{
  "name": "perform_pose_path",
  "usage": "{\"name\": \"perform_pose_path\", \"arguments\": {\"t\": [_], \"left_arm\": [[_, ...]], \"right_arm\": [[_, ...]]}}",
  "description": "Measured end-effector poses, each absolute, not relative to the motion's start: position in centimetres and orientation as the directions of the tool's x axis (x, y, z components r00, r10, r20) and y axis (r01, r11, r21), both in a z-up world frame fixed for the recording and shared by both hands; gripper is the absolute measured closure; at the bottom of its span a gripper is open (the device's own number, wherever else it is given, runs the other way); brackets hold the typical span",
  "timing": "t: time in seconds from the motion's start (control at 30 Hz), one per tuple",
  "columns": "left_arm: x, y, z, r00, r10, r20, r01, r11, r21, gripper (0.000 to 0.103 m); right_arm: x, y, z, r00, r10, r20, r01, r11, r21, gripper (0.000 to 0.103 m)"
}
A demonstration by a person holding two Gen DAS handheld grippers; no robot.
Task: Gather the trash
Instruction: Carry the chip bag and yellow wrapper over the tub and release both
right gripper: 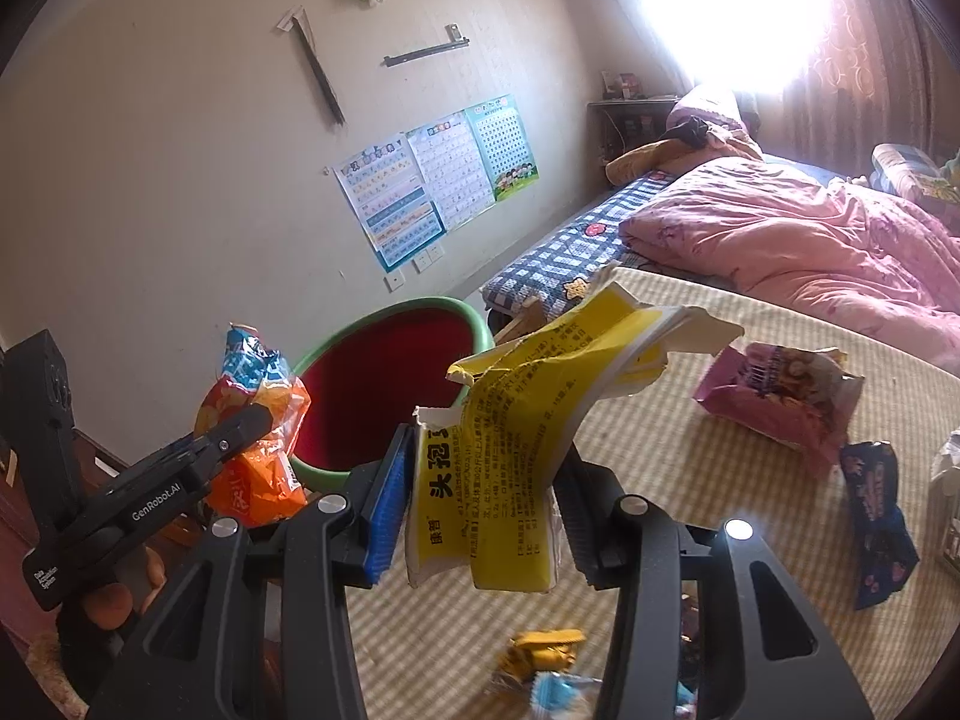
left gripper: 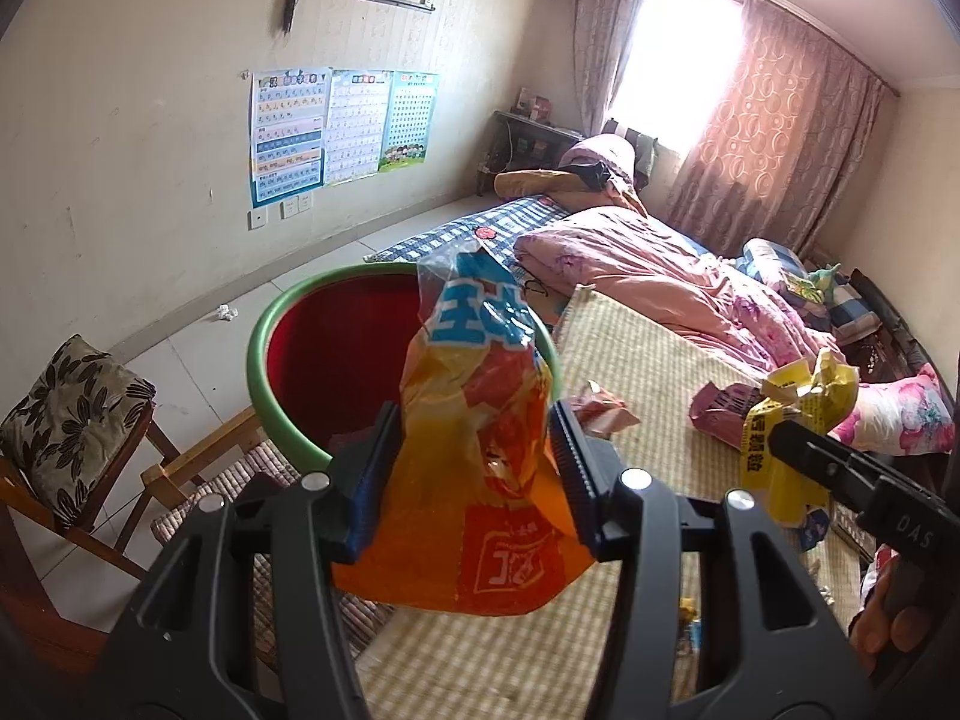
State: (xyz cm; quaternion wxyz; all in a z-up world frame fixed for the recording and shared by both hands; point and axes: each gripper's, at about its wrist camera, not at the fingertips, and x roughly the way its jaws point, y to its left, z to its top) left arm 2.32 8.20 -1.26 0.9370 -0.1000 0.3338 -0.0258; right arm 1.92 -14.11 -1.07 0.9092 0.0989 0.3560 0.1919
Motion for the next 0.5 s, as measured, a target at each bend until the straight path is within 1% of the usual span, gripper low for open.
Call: {"name": "perform_pose_path", "arguments": {"t": [0.5], "left_arm": [[7.4, 13.4, -2.9, 0.748, -0.153, -0.646, 0.019, 0.978, -0.209, 0.055]], "right_arm": [[5.5, -8.7, -2.2, 0.651, 0.412, -0.638, -0.243, 0.909, 0.339, 0.058]]}}
